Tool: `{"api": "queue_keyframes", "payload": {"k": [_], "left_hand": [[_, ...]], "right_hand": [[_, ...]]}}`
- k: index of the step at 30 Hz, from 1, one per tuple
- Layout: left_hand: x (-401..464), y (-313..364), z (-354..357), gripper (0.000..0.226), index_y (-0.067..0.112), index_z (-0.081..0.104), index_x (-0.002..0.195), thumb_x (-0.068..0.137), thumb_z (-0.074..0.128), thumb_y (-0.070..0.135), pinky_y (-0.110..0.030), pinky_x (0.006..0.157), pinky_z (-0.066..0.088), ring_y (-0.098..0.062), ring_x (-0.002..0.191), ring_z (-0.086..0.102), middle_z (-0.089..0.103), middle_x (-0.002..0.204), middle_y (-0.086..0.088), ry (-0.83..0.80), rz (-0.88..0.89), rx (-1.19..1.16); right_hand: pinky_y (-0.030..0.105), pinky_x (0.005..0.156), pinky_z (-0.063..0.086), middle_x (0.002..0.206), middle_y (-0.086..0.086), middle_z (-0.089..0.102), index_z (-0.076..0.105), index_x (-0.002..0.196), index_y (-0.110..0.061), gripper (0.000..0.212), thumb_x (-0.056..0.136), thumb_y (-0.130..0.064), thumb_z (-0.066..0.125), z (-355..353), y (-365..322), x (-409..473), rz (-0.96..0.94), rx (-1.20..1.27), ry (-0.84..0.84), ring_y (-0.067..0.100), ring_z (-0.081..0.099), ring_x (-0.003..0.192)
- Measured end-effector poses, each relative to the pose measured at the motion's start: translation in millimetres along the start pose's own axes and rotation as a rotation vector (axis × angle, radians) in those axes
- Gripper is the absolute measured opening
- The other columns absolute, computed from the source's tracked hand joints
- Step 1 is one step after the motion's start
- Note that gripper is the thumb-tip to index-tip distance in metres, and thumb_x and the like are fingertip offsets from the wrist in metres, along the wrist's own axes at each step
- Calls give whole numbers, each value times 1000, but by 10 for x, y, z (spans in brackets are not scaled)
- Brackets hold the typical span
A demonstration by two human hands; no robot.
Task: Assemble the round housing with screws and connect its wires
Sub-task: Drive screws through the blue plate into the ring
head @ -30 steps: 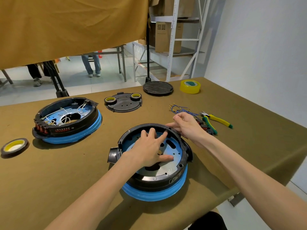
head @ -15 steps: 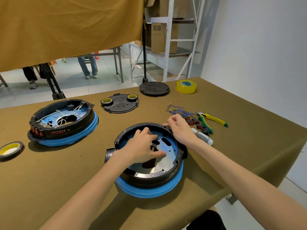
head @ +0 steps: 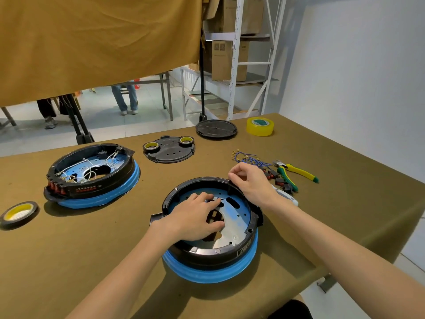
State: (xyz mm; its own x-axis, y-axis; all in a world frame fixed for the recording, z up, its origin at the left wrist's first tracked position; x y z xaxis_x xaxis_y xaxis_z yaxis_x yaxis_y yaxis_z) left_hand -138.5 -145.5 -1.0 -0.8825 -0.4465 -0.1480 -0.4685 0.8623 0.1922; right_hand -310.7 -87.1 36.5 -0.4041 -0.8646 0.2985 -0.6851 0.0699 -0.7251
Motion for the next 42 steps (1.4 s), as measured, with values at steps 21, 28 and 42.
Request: {"api": "queue_keyframes", "payload": {"k": [21,28,42], "left_hand": [[-14,46,-67,70,34,28,161,99,56,53,-42,120,34,-19,149,28,28,165,5,33,-22,-67],[-14,40,-61,67,34,30,160,100,56,51,-43,120,34,-18,148,30,31,164,6,51,-22,-81],[21,145,-197,52,33,43,153,103,54,43,-38,126,14,-13,155,15,27,166,10,358,14,-175]], "right_hand": [[39,90,54,89,-4,79,84,83,-23,10,82,-14,80,78,304,-51,503,549,-72,21,67,105],[39,89,56,97,2,79,83,87,-20,12,84,-10,78,98,321,-20,535,570,-88,21,68,104],[30,65,54,94,13,76,73,105,-12,22,102,-29,60,56,358,-87,231,76,-315,15,69,74]]}}
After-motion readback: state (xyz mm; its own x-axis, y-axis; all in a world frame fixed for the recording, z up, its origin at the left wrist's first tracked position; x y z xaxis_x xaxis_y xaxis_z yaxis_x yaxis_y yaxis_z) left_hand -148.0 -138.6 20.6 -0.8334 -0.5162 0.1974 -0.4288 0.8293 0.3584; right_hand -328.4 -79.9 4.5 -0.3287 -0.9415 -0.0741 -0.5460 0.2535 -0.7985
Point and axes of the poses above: each hand's wrist, its own x-axis towards the middle knuckle, its own z-axis out of the palm, y = z × x, the point moved 5 cm from there along x, towards the middle knuckle
